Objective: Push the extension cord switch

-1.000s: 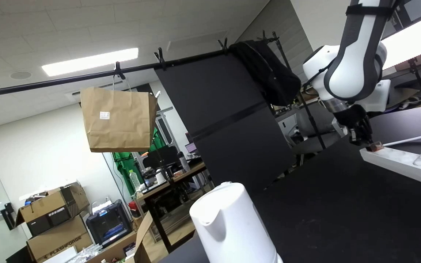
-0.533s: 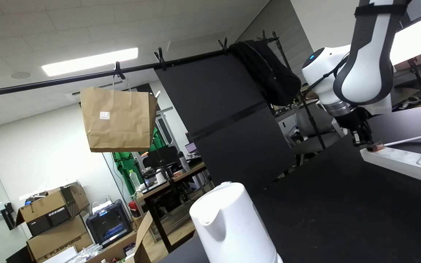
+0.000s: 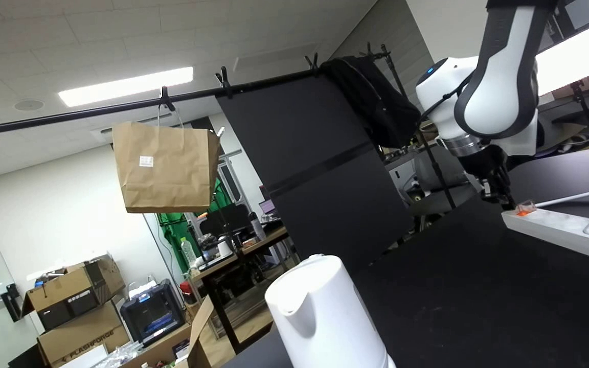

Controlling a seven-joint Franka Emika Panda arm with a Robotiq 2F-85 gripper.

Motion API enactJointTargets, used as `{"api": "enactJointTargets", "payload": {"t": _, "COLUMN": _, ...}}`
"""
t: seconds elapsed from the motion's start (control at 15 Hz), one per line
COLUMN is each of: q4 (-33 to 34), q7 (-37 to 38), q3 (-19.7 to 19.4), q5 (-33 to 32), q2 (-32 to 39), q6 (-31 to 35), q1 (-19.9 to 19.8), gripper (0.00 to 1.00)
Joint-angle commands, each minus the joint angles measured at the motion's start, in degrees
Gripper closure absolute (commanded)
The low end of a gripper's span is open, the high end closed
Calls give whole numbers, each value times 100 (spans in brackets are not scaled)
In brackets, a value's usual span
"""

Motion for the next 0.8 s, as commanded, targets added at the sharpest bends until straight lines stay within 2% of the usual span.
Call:
{"api": "enactJointTargets", "payload": {"t": 0.0, "q4": -263, "q7": 109, "q3": 137, "q5": 91, "q2": -492, "q6": -42, "q1": -96, "gripper": 100}}
{"api": "enactJointTargets", "payload": {"t": 0.13, "q4": -282, "q7": 146, "q3": 121, "q5": 80, "q2": -617, "q6": -64, "q1": -83, "gripper": 98}}
{"api": "enactJointTargets", "payload": {"t": 0.2, "q4": -286, "q7": 95, "q3": 125, "q5": 55, "q2": -666, "q6": -112, "q1": -85, "gripper": 73}}
{"api": "enactJointTargets", "payload": {"t": 0.33, "q4": -312, "q7": 144, "q3": 110, "q5": 41, "q2": -749, "q6": -166, "q1": -77, "gripper": 70}}
{"api": "enactJointTargets", "payload": {"t": 0.73, "q4": -386, "q7": 143, "q3": 131, "q5": 45, "q2": -889, "q6": -274, "q1": -105, "gripper": 30}}
